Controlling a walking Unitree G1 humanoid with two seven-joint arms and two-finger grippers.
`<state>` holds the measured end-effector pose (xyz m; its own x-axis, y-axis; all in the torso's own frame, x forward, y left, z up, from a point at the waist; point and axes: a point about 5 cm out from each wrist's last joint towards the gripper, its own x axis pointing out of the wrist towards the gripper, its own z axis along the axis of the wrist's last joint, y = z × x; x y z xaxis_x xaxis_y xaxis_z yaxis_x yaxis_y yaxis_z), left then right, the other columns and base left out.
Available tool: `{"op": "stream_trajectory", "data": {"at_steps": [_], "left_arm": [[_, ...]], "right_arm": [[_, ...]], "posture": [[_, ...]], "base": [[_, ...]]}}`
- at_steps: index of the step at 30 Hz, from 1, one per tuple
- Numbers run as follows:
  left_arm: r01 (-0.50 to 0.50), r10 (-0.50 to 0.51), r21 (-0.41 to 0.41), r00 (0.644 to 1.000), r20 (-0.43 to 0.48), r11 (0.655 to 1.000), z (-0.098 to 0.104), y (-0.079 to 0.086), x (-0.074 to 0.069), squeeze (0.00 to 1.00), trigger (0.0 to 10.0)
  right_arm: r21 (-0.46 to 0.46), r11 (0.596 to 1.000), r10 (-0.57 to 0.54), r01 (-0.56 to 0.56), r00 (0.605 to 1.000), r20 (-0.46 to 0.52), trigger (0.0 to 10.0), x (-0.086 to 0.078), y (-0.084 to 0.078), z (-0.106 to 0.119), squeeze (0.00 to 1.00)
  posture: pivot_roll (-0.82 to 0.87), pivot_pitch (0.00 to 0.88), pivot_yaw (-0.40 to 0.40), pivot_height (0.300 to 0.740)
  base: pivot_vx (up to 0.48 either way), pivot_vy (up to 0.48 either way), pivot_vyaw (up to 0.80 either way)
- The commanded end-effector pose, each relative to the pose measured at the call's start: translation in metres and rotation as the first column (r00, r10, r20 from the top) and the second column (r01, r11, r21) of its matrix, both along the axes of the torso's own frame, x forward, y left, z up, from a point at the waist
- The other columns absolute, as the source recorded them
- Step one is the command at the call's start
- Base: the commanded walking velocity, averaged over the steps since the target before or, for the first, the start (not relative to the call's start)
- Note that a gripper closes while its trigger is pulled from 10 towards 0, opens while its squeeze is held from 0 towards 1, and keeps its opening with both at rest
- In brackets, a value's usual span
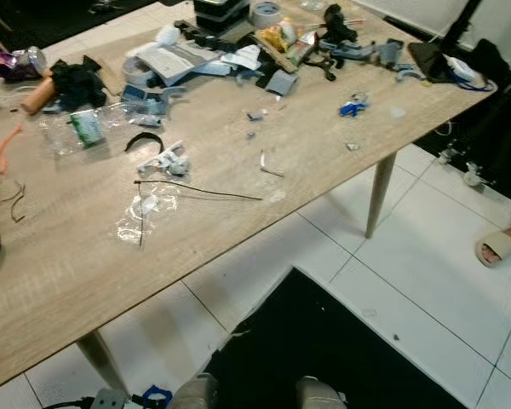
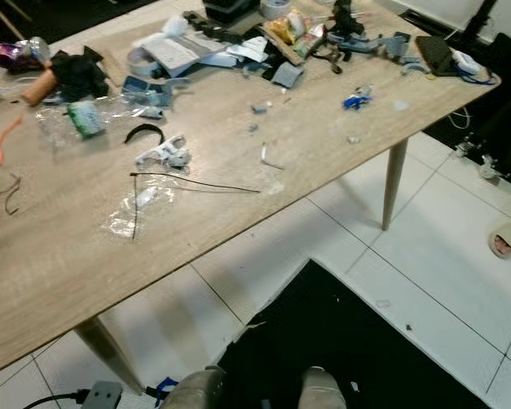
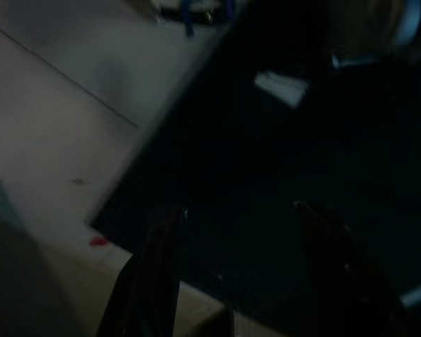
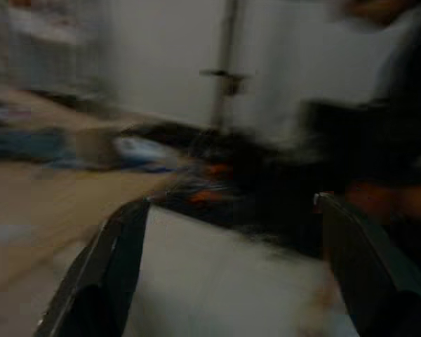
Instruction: Picking trash to rubbish bin
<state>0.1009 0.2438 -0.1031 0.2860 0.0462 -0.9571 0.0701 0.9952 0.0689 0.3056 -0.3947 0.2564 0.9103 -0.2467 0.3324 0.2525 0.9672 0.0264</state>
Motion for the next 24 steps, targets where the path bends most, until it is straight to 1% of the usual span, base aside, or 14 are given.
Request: {"op": "stream_trajectory", "data": {"at_steps": [1,3,4,5,7,9,10,12,13,14,15,19,21,24], "left_arm": [[0.031,-0.031,-0.005,0.999,-0.033,1.000,-0.004,-0.007,-0.008,0.00,10.0],[0.076,-0.076,-0.003,0.996,-0.040,0.997,-0.005,-0.012,-0.007,0.00,10.0],[0.148,-0.148,-0.007,0.988,-0.053,0.989,-0.006,-0.019,-0.008,0.00,10.0],[0.148,-0.148,-0.007,0.988,-0.053,0.989,-0.006,-0.019,-0.008,0.00,10.0],[0.225,-0.225,-0.007,0.972,-0.062,0.974,-0.008,-0.025,-0.008,0.00,10.0],[0.221,-0.221,-0.008,0.974,-0.057,0.975,-0.008,-0.029,-0.007,0.00,10.0],[0.221,-0.221,-0.008,0.974,-0.057,0.975,-0.008,-0.029,-0.007,0.00,10.0],[0.243,-0.243,-0.004,0.969,-0.054,0.970,-0.009,-0.031,-0.007,0.00,10.0],[0.243,-0.243,-0.004,0.969,-0.054,0.970,-0.009,-0.031,-0.007,0.00,10.0],[0.253,-0.252,-0.001,0.966,-0.053,0.968,-0.009,-0.032,-0.006,0.00,10.0],[0.253,-0.252,-0.001,0.966,-0.053,0.968,-0.009,-0.032,-0.006,0.00,10.0],[0.274,-0.273,0.011,0.960,-0.056,0.962,-0.009,-0.033,-0.007,0.00,10.0],[0.279,-0.278,0.015,0.959,-0.053,0.960,-0.009,-0.033,-0.006,0.00,10.0],[0.284,-0.284,0.018,0.958,-0.026,0.959,-0.009,-0.037,-0.003,0.00,10.0]], "right_arm": [[-0.022,0.980,0.195,-0.196,0.980,-0.042,10.0,0.017,0.033,-0.009,0.00],[-0.050,0.914,0.398,-0.402,0.914,-0.075,10.0,0.036,0.086,-0.019,0.00],[-0.057,0.852,0.515,-0.520,0.853,-0.084,10.0,0.045,0.127,-0.025,0.00],[-0.057,0.852,0.515,-0.520,0.853,-0.084,10.0,0.045,0.127,-0.025,0.00],[-0.061,0.766,0.633,-0.640,0.768,-0.096,10.0,0.050,0.173,-0.034,0.00],[-0.059,0.700,0.705,-0.712,0.702,-0.103,10.0,0.051,0.200,-0.039,0.00],[-0.059,0.700,0.705,-0.712,0.702,-0.103,10.0,0.051,0.200,-0.039,0.00],[-0.044,0.633,0.766,-0.773,0.633,-0.112,10.0,0.049,0.222,-0.046,0.00],[-0.044,0.633,0.766,-0.773,0.633,-0.112,10.0,0.049,0.222,-0.046,0.00],[-0.036,0.612,0.783,-0.790,0.611,-0.115,10.0,0.048,0.229,-0.048,0.00],[-0.036,0.612,0.783,-0.790,0.611,-0.115,10.0,0.048,0.229,-0.048,0.00],[-0.033,0.562,0.818,-0.826,0.562,-0.125,10.0,0.043,0.241,-0.049,0.00],[-0.034,0.562,0.818,-0.827,0.561,-0.124,10.0,0.041,0.241,-0.047,0.00],[-0.036,0.607,0.786,-0.794,0.606,-0.121,10.0,0.042,0.234,-0.044,0.00]], "posture": [[-0.02,0.139,0.011,0.740],[-0.02,0.139,0.011,0.740],[-0.02,0.133,0.016,0.740],[-0.02,0.133,0.016,0.740],[-0.03,0.126,0.018,0.740],[-0.02,0.117,0.014,0.740],[-0.02,0.117,0.014,0.740],[-0.02,0.113,0.007,0.740],[-0.02,0.113,0.007,0.740],[-0.02,0.113,0.007,0.740],[-0.02,0.113,0.007,0.740],[-0.02,0.107,0.009,0.740],[-0.02,0.107,0.009,0.740],[-0.03,0.103,0.012,0.740]], "base": [[0.000,0.000,0.00],[0.000,0.000,0.00],[0.000,0.000,0.00],[0.000,0.000,0.00],[0.000,0.000,0.76],[0.000,0.000,0.76],[0.000,0.000,0.76],[0.000,0.000,0.76],[0.000,0.000,0.76],[0.000,0.000,0.76],[0.000,0.000,0.76],[0.000,0.000,0.76],[0.000,0.000,0.76],[0.000,0.000,0.76]]}}
